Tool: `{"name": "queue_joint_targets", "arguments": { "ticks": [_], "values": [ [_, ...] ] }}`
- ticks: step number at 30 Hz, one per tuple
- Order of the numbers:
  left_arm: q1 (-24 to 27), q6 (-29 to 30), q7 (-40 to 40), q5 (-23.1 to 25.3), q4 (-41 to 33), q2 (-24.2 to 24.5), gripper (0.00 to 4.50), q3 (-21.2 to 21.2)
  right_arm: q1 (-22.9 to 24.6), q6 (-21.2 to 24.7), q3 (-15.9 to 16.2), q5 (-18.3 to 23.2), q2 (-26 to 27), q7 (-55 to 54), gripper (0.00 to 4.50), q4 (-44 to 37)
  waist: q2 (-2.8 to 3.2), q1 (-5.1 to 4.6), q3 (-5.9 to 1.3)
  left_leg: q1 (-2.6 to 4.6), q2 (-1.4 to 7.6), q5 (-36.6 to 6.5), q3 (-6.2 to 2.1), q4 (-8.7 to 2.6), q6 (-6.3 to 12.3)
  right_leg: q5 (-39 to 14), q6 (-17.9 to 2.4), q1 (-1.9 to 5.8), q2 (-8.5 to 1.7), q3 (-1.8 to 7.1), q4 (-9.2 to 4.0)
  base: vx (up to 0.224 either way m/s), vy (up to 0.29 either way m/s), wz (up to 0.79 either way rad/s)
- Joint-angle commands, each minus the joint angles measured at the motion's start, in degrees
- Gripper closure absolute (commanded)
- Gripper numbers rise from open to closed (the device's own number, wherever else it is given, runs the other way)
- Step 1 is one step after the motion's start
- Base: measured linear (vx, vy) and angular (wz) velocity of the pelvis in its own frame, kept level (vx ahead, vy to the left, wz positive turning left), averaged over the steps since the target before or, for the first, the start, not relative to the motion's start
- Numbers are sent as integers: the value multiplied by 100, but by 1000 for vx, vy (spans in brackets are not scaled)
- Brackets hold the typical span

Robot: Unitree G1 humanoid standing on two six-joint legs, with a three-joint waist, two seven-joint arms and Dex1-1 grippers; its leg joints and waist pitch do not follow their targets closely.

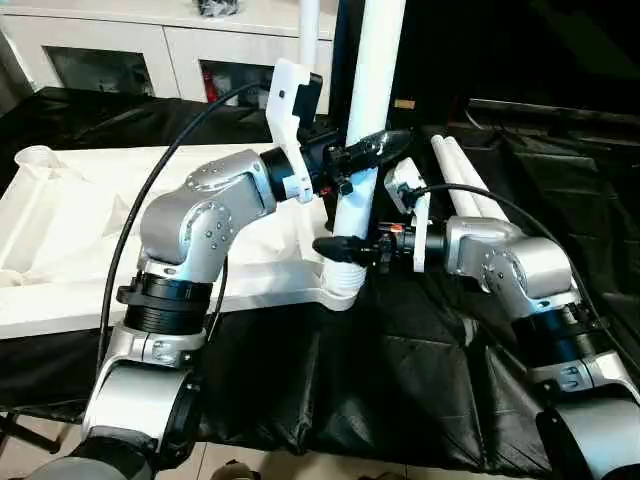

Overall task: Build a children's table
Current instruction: Pick table leg

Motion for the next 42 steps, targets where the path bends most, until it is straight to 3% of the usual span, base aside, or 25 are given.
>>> {"name": "queue_joint_targets", "arguments": {
  "ticks": [1,3,7,9,11,14,16,20,24,27,29,30,31,32,33,40,42],
  "values": [
    [54,117,-139,-121,-204,-22,268,-147,-100,-9,-76,2,-40,-67,222,15,-41,12,-504,4,30,-316,37,-308,183,-540,-1107,428,-318,301,-360,0,0,0],
    [55,125,-140,-126,-210,-25,268,-148,-99,-5,-78,3,-42,-64,247,11,-32,16,-503,12,34,-341,35,-311,170,-581,-1108,423,-323,302,-366,0,0,0],
    [59,122,-177,-89,-234,-16,268,-181,-78,7,-99,20,-28,-21,254,-20,-29,17,-506,13,30,-346,35,-309,161,-549,-1114,426,-321,303,-362,0,0,0],
    [17,177,25,-23,-148,-50,198,-136,-68,-17,-96,13,-11,-19,255,-16,-23,15,-506,12,36,-343,32,-310,160,-517,-1130,424,-320,302,-357,0,0,0],
    [-40,210,101,-92,-36,-102,198,-10,-39,-61,-95,16,14,-17,255,-41,-18,17,-506,10,30,-349,36,-306,162,-500,-1146,426,-319,302,-363,0,0,0],
    [-57,-146,81,-128,-45,-194,155,135,19,-136,-144,14,83,-126,258,-86,-19,20,-508,11,30,-377,32,-308,159,-507,-1155,428,-323,301,-367,0,0,0],
    [-73,-288,158,-124,-25,-248,152,222,32,-178,-186,10,120,-201,258,-80,1,23,-511,11,32,-369,29,-307,145,-485,-1164,429,-324,301,-364,0,0,0],
    [-172,-982,748,-290,29,-611,152,875,112,-478,-503,39,350,-653,258,-102,-3,16,-512,-3,32,-395,28,-302,142,-381,-1191,434,-330,306,-372,0,0,0],
    [-116,-1024,552,-290,70,-441,152,926,134,-691,-723,-77,487,-1185,258,20,33,5,-508,22,22,-437,28,-313,94,-558,-1094,412,-319,299,-387,0,0,0],
    [133,-1207,-322,-26,134,100,152,583,208,-1004,-782,-271,533,-1499,259,107,75,7,-511,47,27,-468,16,-330,27,-629,-1027,393,-309,293,-384,0,0,0],
    [678,-1834,-1234,853,257,961,152,-283,390,-1290,-766,-567,573,-1947,259,111,90,-19,-498,55,33,-549,0,-364,-19,-784,-879,378,-310,295,-394,0,0,0],
    [678,-1834,-1234,853,257,961,152,-283,390,-1290,-766,-567,573,-1947,259,111,94,-34,-501,60,39,-572,2,-366,-51,-797,-837,375,-310,301,-382,0,0,0],
    [910,-2207,-1508,1321,410,1298,152,-706,519,-1546,-712,-704,590,-1999,259,44,113,-29,-500,73,31,-592,11,-364,-92,-776,-816,370,-309,310,-393,0,0,0],
    [910,-2207,-1508,1321,410,1298,152,-706,519,-1546,-712,-704,590,-1999,259,44,121,-51,-506,73,36,-615,19,-369,-115,-695,-836,369,-299,319,-369,0,0,0],
    [1145,-2554,-1720,1731,643,1579,152,-1093,623,-1587,-688,-762,596,-2074,259,11,131,-24,-512,97,47,-635,14,-375,-117,-632,-860,352,-305,317,-379,0,0,0],
    [1620,-3025,-2082,2149,1209,1835,152,-1566,932,-1492,-651,-709,612,-2111,259,-176,102,-29,-492,80,47,-826,24,-396,-146,-716,-961,368,-329,340,-375,0,0,0],
    [1501,-3495,-1996,2481,1864,1831,188,-1682,1038,-1530,-543,-740,604,-2030,259,-245,94,-33,-475,71,34,-938,24,-401,-135,-946,-898,367,-330,338,-421,0,0,0]
  ]
}}
